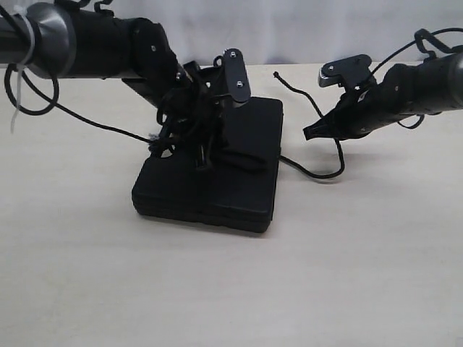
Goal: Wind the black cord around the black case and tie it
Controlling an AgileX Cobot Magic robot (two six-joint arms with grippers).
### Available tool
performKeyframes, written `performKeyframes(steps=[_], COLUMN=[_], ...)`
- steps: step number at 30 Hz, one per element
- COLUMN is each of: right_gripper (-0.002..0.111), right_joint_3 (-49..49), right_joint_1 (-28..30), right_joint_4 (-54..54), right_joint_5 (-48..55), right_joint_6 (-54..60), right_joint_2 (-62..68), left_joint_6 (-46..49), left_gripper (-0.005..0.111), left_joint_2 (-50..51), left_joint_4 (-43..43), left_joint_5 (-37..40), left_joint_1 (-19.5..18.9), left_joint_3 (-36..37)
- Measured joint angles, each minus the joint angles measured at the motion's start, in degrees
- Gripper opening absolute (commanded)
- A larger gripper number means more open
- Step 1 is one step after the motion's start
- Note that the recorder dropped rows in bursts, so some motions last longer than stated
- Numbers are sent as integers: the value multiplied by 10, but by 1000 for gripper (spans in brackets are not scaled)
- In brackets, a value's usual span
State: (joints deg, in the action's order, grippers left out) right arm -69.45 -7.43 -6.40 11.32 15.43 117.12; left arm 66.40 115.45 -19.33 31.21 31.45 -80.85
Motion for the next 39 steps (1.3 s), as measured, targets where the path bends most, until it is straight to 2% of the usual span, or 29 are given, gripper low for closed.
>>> performKeyframes(steps=[6, 10, 13, 15, 17, 20, 21, 26, 30, 36, 39], right_gripper=[4, 4, 4, 4, 4, 4, 4, 4, 4, 4, 4], right_joint_3=[0, 0, 0, 0, 0, 0, 0, 0, 0, 34, 79], right_joint_1=[0, 0, 0, 0, 0, 0, 0, 0, 0, 0, -10], right_joint_4=[0, 0, 0, 0, 0, 0, 0, 0, 0, -17, -10], right_joint_5=[0, 0, 0, 0, 1, 1, 1, 1, -3, -66, -159], right_joint_6=[0, 0, 0, 0, 0, 0, 0, 0, 0, 0, 0], right_joint_2=[0, 0, 0, 0, 0, 0, 0, 0, 0, -14, -44], left_joint_6=[27, 112, 136, 138, 142, 142, 144, 129, 31, -12, -13], left_gripper=[47, 47, 47, 47, 37, 7, -1, 0, 0, 0, 0], left_joint_2=[0, 3, 20, 25, 30, 34, 35, 36, 36, 31, 31], left_joint_4=[36, 15, 6, 3, 2, -2, -2, -3, -3, -95, -158], left_joint_5=[66, 111, 58, 53, 51, 47, 47, 30, -37, -97, -108], left_joint_1=[-21, -21, -21, -21, -21, -21, -21, -21, -21, -21, -36], left_joint_3=[0, 0, 0, -1, -2, -6, -6, -6, -1, -1, 0])
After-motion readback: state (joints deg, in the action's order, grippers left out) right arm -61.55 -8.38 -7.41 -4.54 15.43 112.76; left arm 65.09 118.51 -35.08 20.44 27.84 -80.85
